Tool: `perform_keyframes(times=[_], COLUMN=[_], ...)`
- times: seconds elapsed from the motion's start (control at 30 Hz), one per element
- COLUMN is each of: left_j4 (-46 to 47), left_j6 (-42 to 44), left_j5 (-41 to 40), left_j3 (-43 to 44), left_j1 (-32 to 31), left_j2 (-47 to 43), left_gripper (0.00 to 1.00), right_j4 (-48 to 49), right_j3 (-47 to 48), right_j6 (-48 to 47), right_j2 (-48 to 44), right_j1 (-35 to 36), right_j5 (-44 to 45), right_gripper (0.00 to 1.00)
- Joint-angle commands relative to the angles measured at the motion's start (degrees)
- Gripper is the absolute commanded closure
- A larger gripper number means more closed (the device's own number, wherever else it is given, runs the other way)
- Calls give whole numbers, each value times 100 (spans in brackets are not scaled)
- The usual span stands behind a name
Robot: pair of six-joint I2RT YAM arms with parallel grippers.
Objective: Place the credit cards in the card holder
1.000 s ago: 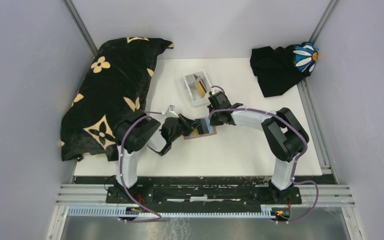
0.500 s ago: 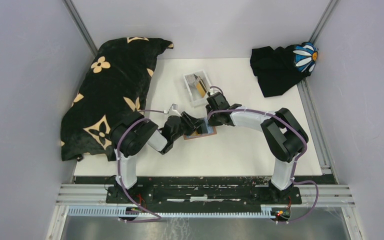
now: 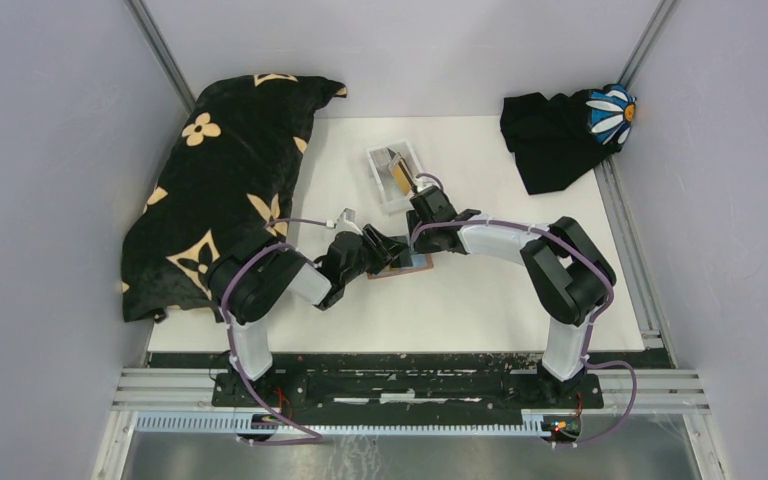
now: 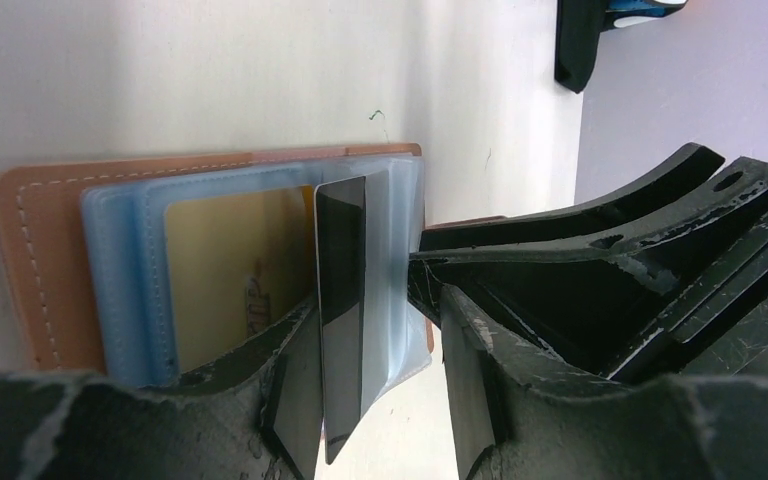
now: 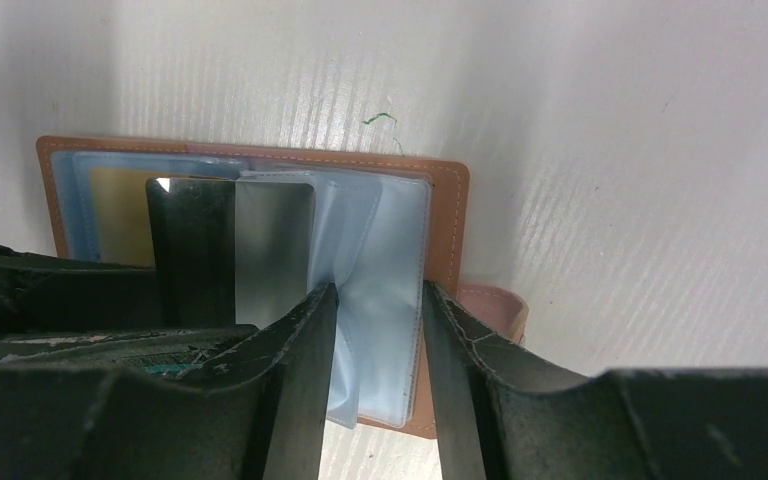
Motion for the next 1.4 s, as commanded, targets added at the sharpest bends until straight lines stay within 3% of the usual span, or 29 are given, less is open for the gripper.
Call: perform_keyframes(times=[0.0, 0.3, 0.77, 1.37], left_j4=[-925, -592, -395, -333], left_j6=[453, 364, 308, 347], left_j5=[-312, -278, -256, -272], left_j3=[-257, -388, -495, -734], left_j1=[3, 9, 16, 36], left_j2=[-33, -53, -65, -389], left_gripper=[47, 43, 43, 42], right_j4=[-366, -391, -592, -712], right_j3=[-227, -359, -655, -223], right_j6=[-41, -6, 261, 151], right_j2=[202, 46, -563, -1127], right_j1=[5, 10, -2, 136], right_j5=[219, 413, 1458, 1376], right_gripper=[54, 50, 49, 50])
